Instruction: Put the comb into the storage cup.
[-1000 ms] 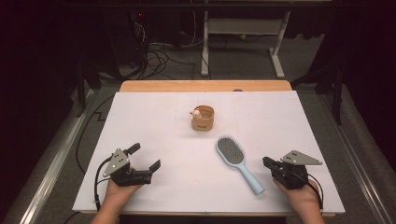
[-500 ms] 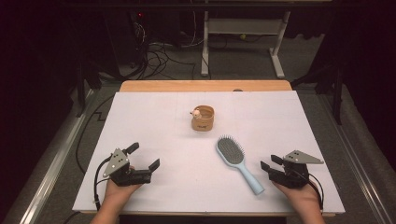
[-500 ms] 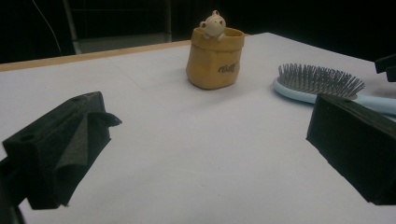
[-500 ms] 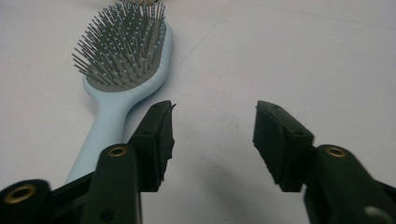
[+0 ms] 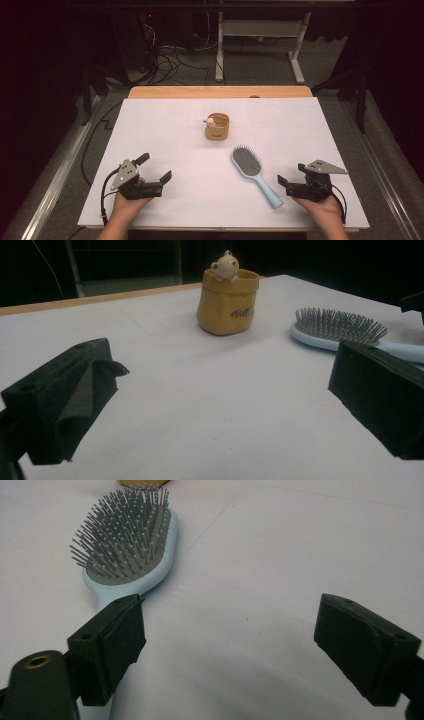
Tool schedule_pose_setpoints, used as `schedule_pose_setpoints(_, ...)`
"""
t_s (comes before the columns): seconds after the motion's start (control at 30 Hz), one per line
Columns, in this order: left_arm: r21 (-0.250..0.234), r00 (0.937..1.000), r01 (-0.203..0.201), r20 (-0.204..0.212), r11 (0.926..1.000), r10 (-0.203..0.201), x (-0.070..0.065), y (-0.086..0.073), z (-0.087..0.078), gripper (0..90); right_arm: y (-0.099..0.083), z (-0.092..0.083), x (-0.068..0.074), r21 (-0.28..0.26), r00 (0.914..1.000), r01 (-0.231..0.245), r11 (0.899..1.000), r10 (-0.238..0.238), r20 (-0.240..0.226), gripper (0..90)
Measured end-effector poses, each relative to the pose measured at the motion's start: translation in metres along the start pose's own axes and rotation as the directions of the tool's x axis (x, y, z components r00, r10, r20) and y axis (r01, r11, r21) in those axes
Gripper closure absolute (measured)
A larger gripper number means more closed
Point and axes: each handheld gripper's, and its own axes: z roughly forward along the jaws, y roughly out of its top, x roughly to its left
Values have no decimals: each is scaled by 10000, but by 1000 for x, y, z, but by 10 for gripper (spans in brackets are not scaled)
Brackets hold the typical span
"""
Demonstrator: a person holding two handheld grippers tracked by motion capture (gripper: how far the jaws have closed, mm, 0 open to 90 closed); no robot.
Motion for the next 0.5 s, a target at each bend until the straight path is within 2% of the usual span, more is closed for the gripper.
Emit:
schedule_pose_setpoints(0.1,14,10000,13,0,10000,-13,0,0,0,3,0,0,1,-1,10000,-34,10000,34,22,66)
schedule_pose_setpoints(0.17,70,10000,-76,52,9999,76,1,1,0,3,0,1,1,-26,10000,-69,10000,69,53,2)
schedule_pose_setpoints(0.4,59,9999,-103,45,9999,103,1,0,0,3,2,1,1,-121,9999,-62,9999,64,157,2)
schedule_pose_setpoints(0.43,52,10000,91,14,9999,-91,-1,0,0,3,4,0,1,-130,9997,-187,9997,189,153,2)
schedule_pose_setpoints(0.5,92,10000,5,86,10000,-5,0,1,0,3,9,1,-4,87,9992,-341,9994,340,187,2)
